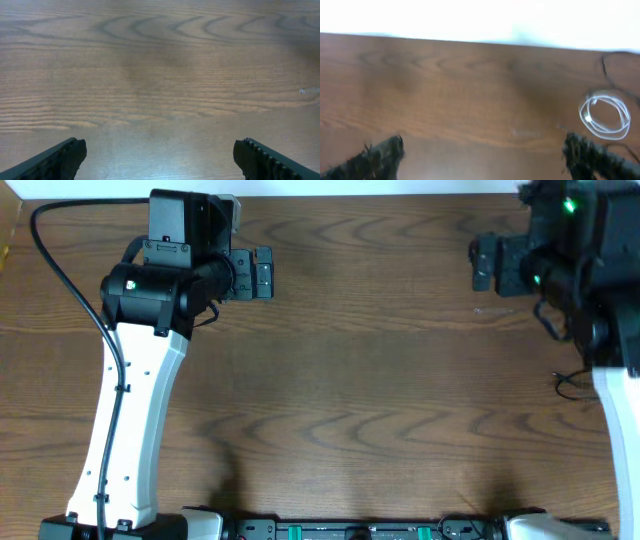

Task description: Untangle cables

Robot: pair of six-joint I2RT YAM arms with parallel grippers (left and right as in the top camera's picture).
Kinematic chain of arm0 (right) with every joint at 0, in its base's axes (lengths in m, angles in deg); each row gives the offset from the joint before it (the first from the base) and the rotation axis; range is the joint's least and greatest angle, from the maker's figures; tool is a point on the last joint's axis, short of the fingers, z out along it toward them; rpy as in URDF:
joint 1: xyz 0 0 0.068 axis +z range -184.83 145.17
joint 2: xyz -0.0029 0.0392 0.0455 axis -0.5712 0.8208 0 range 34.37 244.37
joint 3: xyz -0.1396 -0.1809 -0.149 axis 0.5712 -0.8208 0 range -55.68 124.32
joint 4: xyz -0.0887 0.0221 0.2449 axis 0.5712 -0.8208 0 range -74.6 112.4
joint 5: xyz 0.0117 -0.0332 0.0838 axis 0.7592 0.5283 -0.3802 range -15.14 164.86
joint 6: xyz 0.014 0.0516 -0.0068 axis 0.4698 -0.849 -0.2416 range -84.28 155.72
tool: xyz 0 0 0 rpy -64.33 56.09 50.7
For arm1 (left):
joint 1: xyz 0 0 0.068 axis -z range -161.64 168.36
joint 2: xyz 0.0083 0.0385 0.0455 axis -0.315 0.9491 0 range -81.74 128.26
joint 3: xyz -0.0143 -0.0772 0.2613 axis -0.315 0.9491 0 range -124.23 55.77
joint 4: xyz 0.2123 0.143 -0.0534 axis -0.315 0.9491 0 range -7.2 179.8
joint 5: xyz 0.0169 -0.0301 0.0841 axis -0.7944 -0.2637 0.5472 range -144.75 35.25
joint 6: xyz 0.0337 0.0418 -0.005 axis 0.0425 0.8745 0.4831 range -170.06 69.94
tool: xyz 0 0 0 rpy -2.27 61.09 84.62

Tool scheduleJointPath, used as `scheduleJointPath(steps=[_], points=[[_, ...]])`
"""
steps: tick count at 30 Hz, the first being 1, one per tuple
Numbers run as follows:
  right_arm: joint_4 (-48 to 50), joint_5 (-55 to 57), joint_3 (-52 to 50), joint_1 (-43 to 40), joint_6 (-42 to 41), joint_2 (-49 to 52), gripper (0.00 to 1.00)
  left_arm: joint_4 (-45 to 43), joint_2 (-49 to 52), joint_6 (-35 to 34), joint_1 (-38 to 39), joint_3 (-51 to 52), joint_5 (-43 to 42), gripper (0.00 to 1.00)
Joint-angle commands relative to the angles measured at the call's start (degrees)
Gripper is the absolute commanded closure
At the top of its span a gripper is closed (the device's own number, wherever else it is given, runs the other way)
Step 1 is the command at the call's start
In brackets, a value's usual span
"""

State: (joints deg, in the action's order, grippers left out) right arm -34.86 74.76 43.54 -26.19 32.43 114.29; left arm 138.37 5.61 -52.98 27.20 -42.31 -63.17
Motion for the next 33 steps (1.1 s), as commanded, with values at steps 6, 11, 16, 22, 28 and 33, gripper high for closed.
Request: scheduleJointPath(steps=[6,11,16,22,28,33], points=[[23.1,-5.44,-33.4,-4.72,4.09,-22.56,0.01,0.11,0.13,0.74,-0.09,-0.31,0.55,0.01],[34.95,-5.42,-50.95,-5.9,5.95,-36.22,0.01,0.11,0.13,0.74,-0.09,-0.31,0.55,0.01],[42.34,-5.46,-65.51,-6.36,10.01,-49.62,0.01,0.11,0.13,0.74,-0.09,-0.31,0.55,0.01],[48.24,-5.42,-80.04,-6.43,12.83,-64.7,0.01,0.11,0.13,0.76,-0.09,-0.31,0.55,0.01],[54.25,-5.44,-91.3,-6.4,12.81,-74.34,0.01,0.11,0.13,0.76,-0.09,-0.31,0.55,0.02],[55.54,-5.92,-97.18,-6.4,12.81,-79.41,0.01,0.11,0.13,0.76,-0.09,-0.31,0.55,0.02]])
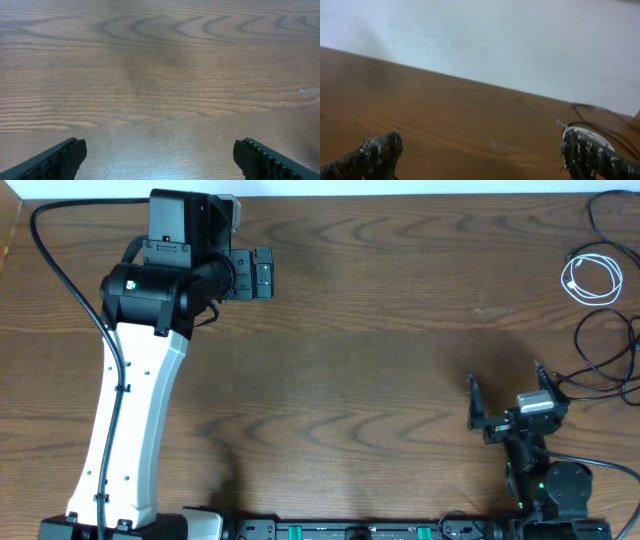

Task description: Untangle cables

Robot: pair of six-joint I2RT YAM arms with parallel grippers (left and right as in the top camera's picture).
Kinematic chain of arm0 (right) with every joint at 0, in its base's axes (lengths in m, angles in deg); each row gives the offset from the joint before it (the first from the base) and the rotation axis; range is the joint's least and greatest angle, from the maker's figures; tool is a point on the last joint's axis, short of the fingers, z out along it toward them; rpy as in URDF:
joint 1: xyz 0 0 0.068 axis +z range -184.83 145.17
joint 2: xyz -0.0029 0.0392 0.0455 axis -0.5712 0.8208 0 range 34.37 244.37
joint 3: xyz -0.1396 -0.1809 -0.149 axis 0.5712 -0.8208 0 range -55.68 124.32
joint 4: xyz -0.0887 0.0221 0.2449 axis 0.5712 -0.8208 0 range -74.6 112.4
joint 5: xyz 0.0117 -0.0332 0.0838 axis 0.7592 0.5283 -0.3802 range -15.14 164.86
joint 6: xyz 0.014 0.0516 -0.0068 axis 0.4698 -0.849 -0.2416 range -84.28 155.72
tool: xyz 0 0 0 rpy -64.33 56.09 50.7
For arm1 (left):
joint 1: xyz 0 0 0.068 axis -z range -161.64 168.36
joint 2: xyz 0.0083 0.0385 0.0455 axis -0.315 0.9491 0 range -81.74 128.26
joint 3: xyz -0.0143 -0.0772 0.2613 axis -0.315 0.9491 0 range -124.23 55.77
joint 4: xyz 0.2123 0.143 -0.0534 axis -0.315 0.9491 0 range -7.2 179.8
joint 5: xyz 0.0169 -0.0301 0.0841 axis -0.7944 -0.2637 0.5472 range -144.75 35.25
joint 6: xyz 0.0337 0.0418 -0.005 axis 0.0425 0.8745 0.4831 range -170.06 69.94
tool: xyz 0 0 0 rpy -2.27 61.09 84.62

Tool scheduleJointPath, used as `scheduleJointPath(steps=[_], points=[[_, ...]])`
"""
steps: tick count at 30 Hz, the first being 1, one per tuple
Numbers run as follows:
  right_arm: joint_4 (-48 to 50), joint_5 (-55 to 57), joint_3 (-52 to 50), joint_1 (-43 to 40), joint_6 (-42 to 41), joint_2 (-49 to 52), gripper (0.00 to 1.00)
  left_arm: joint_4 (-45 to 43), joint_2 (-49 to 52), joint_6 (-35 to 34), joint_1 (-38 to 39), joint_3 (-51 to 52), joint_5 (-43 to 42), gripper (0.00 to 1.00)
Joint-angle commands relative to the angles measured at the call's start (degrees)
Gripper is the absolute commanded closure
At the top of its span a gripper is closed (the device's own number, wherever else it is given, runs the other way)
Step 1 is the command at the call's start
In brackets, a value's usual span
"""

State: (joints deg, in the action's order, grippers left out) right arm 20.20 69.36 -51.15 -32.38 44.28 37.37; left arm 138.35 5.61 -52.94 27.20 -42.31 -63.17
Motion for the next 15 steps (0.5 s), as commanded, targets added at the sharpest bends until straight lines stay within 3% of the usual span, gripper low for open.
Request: scheduleJointPath(steps=[1,15], points=[[0.63,-0.52,-3.1,-0.22,0.94,-2.75,0.01,0.13,0.13,0.72,-0.09,-0.31,0.55,0.02],[-1.66,-0.66,-4.22,-0.22,-0.35,-2.71,0.01,0.13,0.13,0.72,-0.09,-0.31,0.55,0.02]])
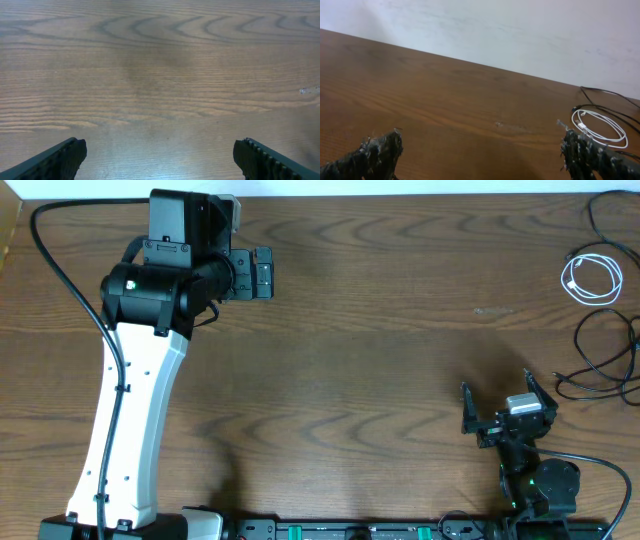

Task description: Untangle cables

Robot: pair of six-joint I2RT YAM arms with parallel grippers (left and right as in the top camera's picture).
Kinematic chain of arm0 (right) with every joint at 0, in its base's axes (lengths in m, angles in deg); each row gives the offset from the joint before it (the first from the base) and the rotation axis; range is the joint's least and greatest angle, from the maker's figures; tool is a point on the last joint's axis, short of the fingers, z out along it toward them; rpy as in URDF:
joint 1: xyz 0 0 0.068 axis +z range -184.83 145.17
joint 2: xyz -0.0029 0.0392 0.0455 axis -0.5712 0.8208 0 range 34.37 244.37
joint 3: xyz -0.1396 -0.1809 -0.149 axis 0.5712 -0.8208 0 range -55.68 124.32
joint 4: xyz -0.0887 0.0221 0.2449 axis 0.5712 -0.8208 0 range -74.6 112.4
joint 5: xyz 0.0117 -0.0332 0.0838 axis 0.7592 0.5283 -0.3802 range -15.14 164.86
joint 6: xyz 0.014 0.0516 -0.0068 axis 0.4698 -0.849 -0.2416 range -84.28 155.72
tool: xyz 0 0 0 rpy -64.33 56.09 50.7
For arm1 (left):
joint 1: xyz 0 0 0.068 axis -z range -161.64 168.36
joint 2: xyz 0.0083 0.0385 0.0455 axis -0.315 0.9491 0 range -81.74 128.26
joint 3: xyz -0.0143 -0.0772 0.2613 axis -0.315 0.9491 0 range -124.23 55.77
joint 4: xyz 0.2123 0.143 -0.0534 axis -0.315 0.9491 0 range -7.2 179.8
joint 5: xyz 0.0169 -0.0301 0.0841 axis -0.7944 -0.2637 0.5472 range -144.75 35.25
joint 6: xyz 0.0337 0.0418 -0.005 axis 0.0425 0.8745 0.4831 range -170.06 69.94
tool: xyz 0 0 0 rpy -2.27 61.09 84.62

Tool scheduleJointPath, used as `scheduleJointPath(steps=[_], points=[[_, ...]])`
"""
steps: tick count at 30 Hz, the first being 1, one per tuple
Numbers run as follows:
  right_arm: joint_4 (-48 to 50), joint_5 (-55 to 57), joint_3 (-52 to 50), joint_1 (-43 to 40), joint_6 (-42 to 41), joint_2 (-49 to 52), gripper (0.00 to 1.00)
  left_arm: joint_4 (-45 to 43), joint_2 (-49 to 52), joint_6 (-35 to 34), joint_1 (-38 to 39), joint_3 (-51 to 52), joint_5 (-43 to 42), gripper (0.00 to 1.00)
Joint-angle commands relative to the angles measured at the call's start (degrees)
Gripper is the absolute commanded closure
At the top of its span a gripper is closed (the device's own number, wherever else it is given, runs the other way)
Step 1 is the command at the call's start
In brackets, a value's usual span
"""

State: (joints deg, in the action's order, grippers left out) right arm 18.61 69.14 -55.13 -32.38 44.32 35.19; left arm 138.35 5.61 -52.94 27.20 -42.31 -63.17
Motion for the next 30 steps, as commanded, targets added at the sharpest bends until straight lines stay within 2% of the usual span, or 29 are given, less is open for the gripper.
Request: scheduleJointPath(steps=[1,13,18,21,27,30], points=[[-0.07,-0.44,-0.24,-0.22,-0.39,-0.52,0.01,0.13,0.13,0.72,-0.09,-0.31,0.55,0.02],[-0.07,-0.44,-0.24,-0.22,-0.39,-0.52,0.01,0.17,0.13,0.76,-0.09,-0.31,0.74,0.02],[-0.07,-0.44,-0.24,-0.22,-0.39,-0.52,0.01,0.09,-1.09,0.74,-0.39,0.28,4.22,0.02],[-0.04,-0.44,-0.24,-0.22,-0.39,-0.52,0.01,-8.46,-5.51,0.74,-0.35,6.99,3.93,0.02],[-0.07,-0.44,-0.24,-0.22,-0.39,-0.52,0.01,-30.27,-20.9,0.72,-0.37,29.62,2.05,0.02],[-0.07,-0.44,-0.24,-0.22,-0.39,-0.52,0.01,-35.01,-29.16,0.72,-0.68,39.08,3.82,0.02]])
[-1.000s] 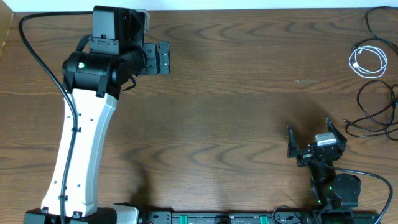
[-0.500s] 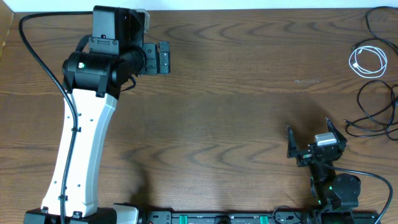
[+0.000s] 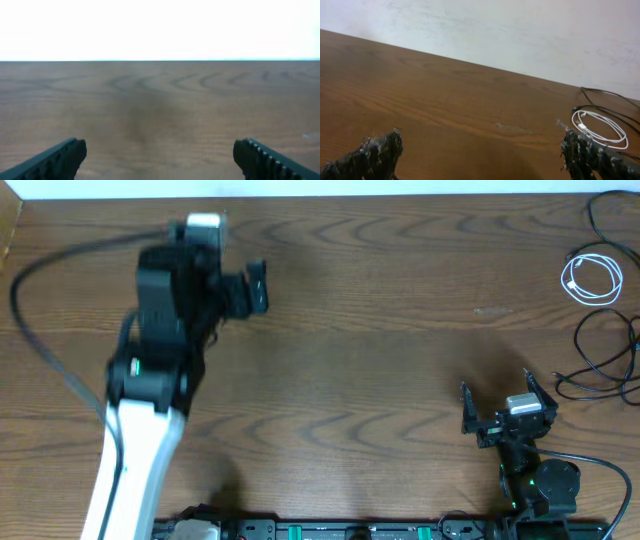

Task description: Untangle cables

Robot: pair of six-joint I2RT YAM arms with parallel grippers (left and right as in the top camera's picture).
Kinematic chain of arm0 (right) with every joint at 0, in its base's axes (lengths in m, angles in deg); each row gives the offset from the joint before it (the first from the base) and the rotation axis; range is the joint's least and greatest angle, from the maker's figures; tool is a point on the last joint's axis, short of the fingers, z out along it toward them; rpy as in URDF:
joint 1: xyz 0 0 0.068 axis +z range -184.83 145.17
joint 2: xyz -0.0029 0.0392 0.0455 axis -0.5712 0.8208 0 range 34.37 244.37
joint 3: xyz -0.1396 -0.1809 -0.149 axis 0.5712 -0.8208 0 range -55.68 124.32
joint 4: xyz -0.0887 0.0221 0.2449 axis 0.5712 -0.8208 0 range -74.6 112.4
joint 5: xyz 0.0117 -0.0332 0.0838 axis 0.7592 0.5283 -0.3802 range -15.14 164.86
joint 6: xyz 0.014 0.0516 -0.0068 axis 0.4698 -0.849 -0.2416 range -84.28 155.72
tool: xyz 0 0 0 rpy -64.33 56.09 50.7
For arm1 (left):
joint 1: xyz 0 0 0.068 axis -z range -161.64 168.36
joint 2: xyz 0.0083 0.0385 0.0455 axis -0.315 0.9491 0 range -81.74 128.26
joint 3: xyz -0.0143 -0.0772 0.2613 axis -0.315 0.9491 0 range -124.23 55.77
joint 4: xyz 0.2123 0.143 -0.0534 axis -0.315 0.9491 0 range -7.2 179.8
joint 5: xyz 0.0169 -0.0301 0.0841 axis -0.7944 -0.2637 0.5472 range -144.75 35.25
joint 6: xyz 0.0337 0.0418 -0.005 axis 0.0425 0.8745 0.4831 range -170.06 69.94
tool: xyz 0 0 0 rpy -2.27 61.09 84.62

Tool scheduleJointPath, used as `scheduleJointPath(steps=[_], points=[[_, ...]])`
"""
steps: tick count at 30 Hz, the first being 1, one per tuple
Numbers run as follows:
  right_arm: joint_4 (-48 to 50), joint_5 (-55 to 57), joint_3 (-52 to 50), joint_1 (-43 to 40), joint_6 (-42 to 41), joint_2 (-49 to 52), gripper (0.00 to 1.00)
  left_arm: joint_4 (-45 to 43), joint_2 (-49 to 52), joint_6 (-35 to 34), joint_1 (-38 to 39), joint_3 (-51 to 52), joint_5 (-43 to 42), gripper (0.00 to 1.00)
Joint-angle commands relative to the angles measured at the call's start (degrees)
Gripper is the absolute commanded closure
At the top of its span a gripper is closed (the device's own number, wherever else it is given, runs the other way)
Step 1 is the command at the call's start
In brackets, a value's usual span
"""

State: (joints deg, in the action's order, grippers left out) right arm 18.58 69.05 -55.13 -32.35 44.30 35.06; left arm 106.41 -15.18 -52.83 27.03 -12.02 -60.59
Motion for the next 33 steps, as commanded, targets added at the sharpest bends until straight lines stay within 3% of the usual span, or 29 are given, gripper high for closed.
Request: scheduleJointPath(steps=[1,13,19,26,33], points=[[-0.04,-0.37,-0.24,-0.24,-0.37,-0.39,0.01,-4.17,-11.23,0.59,-0.7,11.82,1.81,0.02],[-0.04,-0.37,-0.24,-0.24,-0.37,-0.39,0.01,-21.68,-43.89,0.61,-6.21,48.33,2.1,0.02],[-0.04,-0.35,-0.24,-0.24,-0.37,-0.39,0.01,-24.35,-56.41,0.61,-7.78,60.65,2.12,0.02],[-0.04,-0.35,-0.24,-0.24,-0.37,-0.39,0.01,-23.63,-65.13,0.63,-8.15,66.93,3.61,0.02],[-0.04,-0.35,-0.24,-0.24,-0.37,-0.39,0.01,-19.61,-66.49,0.63,-10.05,67.56,3.98,0.02]])
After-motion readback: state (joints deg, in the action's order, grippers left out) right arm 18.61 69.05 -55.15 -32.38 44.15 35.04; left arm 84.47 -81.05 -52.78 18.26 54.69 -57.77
